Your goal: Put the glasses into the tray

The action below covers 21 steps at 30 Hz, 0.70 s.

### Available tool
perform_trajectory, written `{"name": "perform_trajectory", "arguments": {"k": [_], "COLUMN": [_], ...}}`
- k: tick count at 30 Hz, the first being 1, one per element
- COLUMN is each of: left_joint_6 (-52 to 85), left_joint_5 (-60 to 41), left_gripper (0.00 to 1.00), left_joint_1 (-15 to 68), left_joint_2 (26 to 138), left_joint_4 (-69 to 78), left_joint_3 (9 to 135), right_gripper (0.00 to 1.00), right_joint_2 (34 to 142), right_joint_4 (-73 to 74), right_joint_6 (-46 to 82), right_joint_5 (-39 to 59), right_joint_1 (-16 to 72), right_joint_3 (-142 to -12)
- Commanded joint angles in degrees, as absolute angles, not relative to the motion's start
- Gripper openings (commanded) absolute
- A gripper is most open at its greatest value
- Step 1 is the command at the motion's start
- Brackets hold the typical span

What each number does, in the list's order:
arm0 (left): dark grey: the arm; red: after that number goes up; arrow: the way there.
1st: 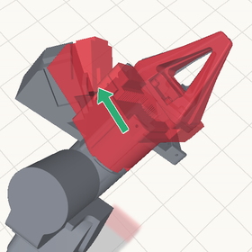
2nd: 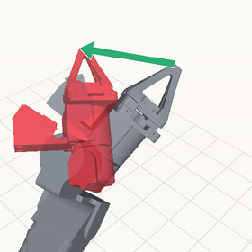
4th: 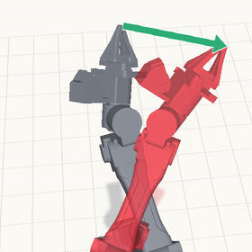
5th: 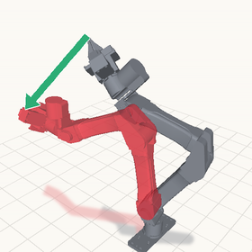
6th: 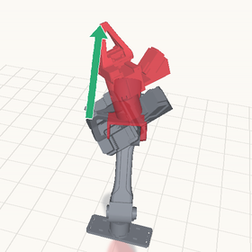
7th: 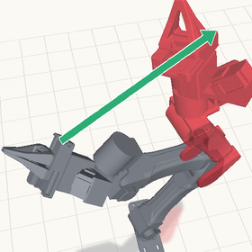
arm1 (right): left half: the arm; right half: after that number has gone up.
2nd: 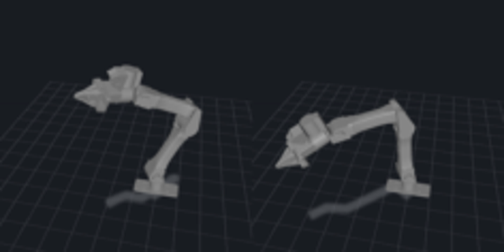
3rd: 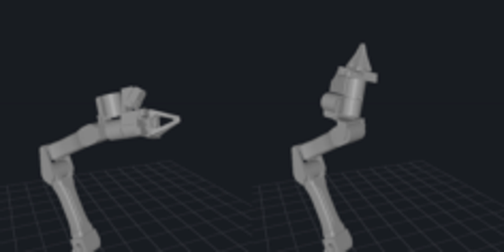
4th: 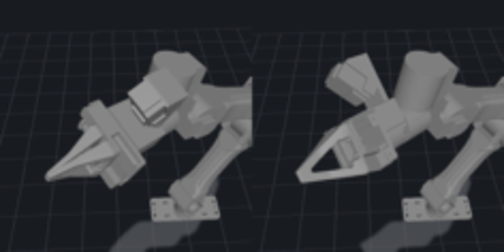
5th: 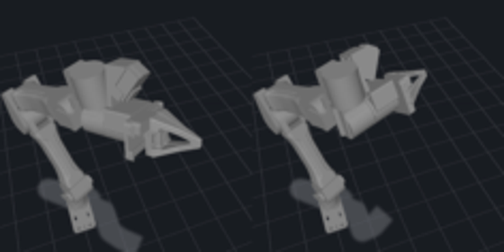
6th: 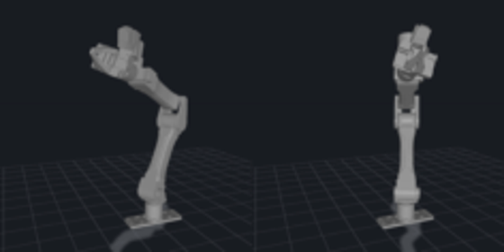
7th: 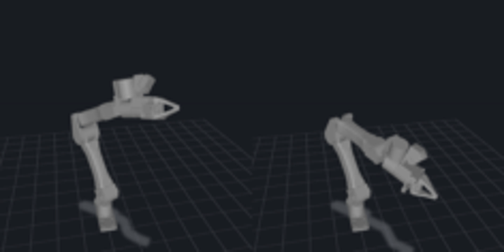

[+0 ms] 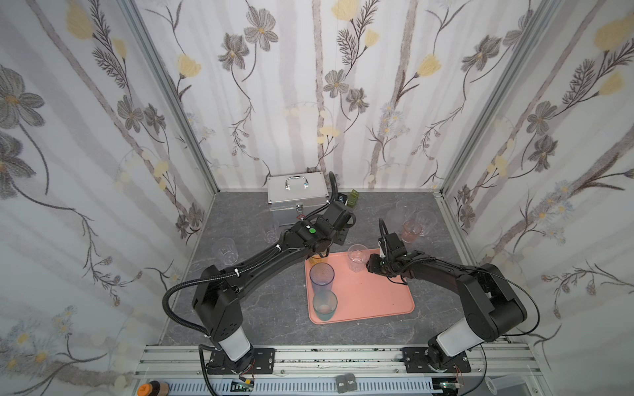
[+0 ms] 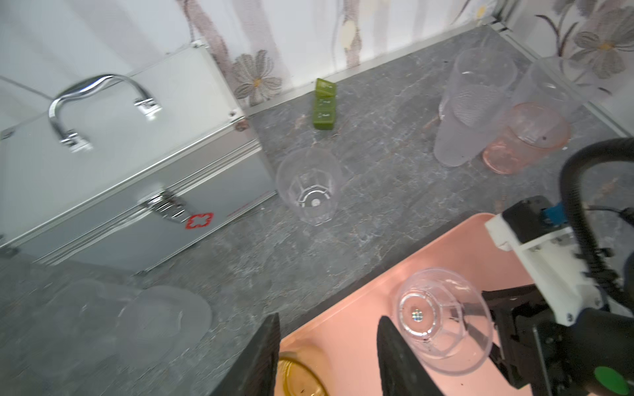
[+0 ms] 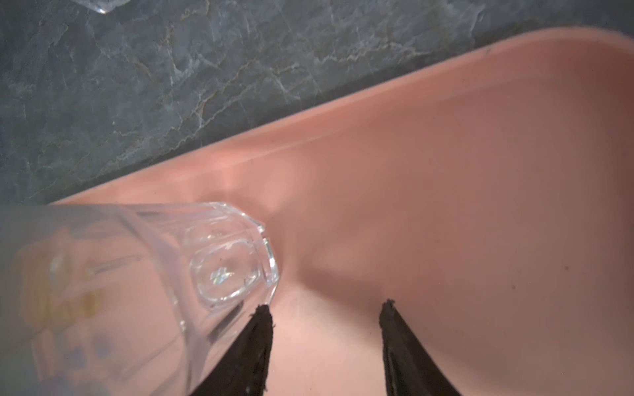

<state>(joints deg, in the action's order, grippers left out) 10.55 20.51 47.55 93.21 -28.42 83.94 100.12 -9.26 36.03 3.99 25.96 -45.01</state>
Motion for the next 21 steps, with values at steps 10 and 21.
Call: {"name": "perform_trajectory", "arguments": {"k": [10,21], "left_joint_6": [18.54,18.81], "left_joint_5": [24.62,23.58], "left_gripper": [0.52,0.52], "left_joint_1": [40.89,40.63], "left_joint_2": [79.86,79.48], "left_joint_4": [-18.38,-17.25], "left_joint_3": [65.88,62.92], "right_gripper": [0.51,0.51], "right_joint_2": [106.99,110.48], "right_joint_4": [-6.86,-7.54], "right_joint_6": [38.59,39.67], "right_joint_5": [3.64,3.36], "right_joint_1": [31.75,34.63], "right_joint_3": [-51.79,-55.58]}}
